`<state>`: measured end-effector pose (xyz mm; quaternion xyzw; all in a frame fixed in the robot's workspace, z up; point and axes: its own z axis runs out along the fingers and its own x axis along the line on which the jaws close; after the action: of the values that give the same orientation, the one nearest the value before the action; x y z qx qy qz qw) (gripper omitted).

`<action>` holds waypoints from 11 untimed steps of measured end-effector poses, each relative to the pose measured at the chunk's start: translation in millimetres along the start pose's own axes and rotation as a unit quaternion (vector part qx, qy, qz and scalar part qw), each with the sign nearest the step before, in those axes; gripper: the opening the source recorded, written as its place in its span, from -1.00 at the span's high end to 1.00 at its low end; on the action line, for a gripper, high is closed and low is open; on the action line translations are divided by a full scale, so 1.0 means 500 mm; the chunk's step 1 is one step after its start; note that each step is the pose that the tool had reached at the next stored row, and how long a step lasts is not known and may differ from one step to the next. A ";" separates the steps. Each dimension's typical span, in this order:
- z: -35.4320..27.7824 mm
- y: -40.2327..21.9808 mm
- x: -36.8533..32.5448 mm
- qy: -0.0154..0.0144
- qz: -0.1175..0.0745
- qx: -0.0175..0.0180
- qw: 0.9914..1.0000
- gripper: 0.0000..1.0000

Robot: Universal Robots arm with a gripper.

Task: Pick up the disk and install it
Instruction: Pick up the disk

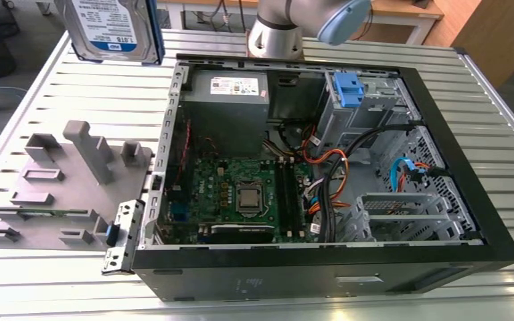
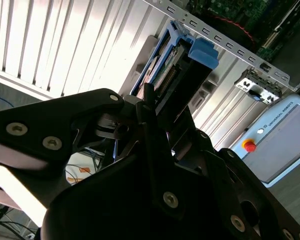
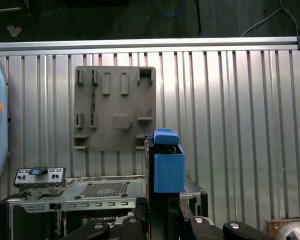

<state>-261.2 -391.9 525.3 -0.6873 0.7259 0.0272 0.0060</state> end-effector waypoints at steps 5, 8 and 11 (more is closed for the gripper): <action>0.000 -0.016 -0.001 0.000 0.000 0.000 1.000 0.31; -0.001 -0.027 -0.001 0.000 0.000 0.000 1.000 0.31; -0.001 -0.039 -0.002 0.000 0.000 0.000 1.000 0.31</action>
<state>-241.7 -391.9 525.2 -0.6873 0.7259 0.0273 0.0059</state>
